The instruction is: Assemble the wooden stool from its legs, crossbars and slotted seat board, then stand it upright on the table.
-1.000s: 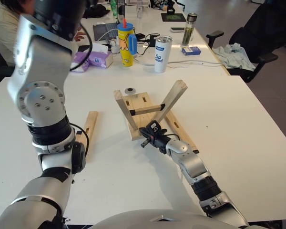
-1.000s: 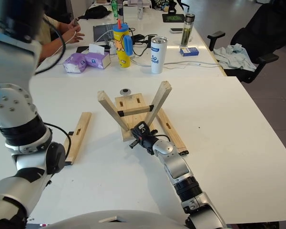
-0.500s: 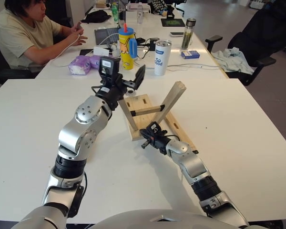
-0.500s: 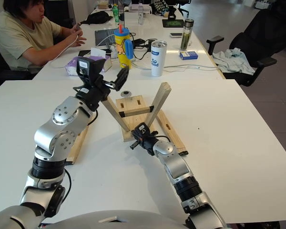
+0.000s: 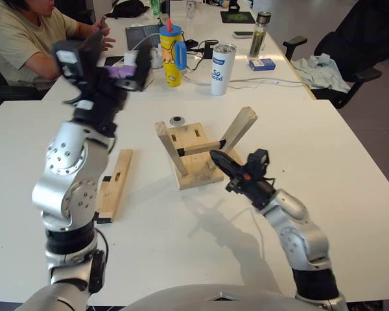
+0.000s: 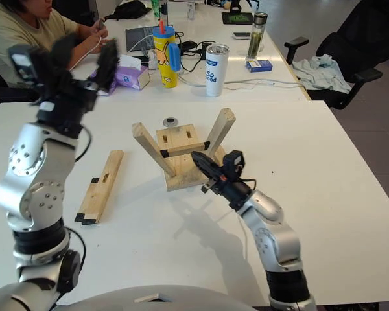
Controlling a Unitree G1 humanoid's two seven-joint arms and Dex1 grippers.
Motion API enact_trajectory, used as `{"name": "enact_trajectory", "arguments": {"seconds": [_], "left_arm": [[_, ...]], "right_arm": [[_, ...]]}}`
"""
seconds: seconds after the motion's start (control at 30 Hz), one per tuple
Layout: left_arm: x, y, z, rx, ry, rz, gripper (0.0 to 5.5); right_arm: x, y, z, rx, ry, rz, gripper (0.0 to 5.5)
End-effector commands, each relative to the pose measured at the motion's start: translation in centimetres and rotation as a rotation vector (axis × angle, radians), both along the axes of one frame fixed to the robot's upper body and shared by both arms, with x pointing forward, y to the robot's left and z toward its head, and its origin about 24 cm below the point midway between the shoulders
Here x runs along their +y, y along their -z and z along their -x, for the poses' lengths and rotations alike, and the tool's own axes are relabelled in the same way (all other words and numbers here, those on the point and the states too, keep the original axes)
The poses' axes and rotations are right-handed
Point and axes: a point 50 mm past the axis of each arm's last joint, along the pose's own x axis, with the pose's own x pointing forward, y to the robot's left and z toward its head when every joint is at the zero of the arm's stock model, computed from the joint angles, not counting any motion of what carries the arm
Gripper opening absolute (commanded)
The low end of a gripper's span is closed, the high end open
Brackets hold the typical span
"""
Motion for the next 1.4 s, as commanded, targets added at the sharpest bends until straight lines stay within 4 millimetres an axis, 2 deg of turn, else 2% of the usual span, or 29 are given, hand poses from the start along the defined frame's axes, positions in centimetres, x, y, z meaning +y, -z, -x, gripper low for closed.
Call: {"name": "enact_trajectory", "arguments": {"seconds": [0.03, 0.13, 0.2, 0.3, 0.43, 0.47, 0.53, 0.6, 0.7, 0.77, 0.83, 0.87, 0.97, 1.1, 1.23, 1.33, 1.4], "left_arm": [[0.3, 4.4, 1.9, 0.181, -0.115, -0.122, 4.59], [-0.9, 6.5, 2.3, 0.228, -0.094, -0.201, 4.59], [-1.4, 7.5, 2.0, 0.263, -0.094, -0.218, 4.59], [-2.1, 7.9, 1.6, 0.284, -0.081, -0.24, 4.59], [-4.2, 8.4, 0.4, 0.3, 0.012, -0.284, 4.59], [-4.5, 8.5, 0.1, 0.302, 0.022, -0.296, 4.59], [-4.7, 9.0, -0.5, 0.322, 0.023, -0.323, 4.59], [-3.6, 9.3, -0.7, 0.35, -0.022, -0.33, 4.59], [0.4, 9.7, -1.0, 0.405, -0.139, -0.345, 4.59], [2.8, 10.2, -1.4, 0.462, -0.149, -0.395, 4.59], [5.3, 11.7, -1.7, 0.609, -0.012, -0.471, 4.59], [5.9, 11.7, -1.7, 0.619, 0.1, -0.506, 4.59], [6.9, 11.4, -0.4, 0.676, 0.415, -0.619, 4.59], [6.9, 10.9, 1.7, 0.868, 0.775, -0.519, 4.59], [6.6, 11.5, 4.9, 1.146, 1.014, -0.49, 4.59], [6.1, 12.5, 6.0, 1.247, 1.069, -0.461, 4.59], [6.0, 13.1, 6.5, 1.282, 1.072, -0.452, 4.59]], "right_arm": [[-6.4, -0.4, -1.2, 0.035, 0.203, 0.039, 0.0], [-9.3, -1.7, -4.6, -0.024, 0.46, 0.143, 0.0], [-9.1, -2.5, -6.4, -0.055, 0.524, 0.155, 0.0], [-5.8, -3.1, -7.8, -0.102, 0.433, 0.179, 0.0], [1.4, -2.8, -6.2, -0.172, 0.084, 0.262, 0.0], [2.3, -2.3, -5.7, -0.158, 0.045, 0.273, 0.0], [2.8, -1.5, -5.1, -0.113, 0.023, 0.279, 0.0], [1.7, -0.6, -5.3, -0.064, 0.075, 0.32, 0.0], [-0.7, 0.7, -6.0, 0.007, 0.182, 0.395, 0.0], [-1.1, 0.7, -6.3, 0.003, 0.199, 0.407, 0.0], [-0.9, 0.1, -6.8, -0.021, 0.199, 0.374, 0.0], [-0.8, -0.1, -7.0, -0.037, 0.201, 0.374, 0.0], [-0.3, -0.7, -7.8, -0.079, 0.185, 0.381, 0.0], [1.3, -1.8, -8.3, -0.171, 0.067, 0.381, 0.0], [4.6, -2.3, -5.7, -0.266, -0.306, 0.394, 0.0], [6.4, -2.7, -3.1, -0.255, -0.539, 0.369, 0.0], [6.9, -2.8, -1.7, -0.224, -0.631, 0.377, 0.0]]}}
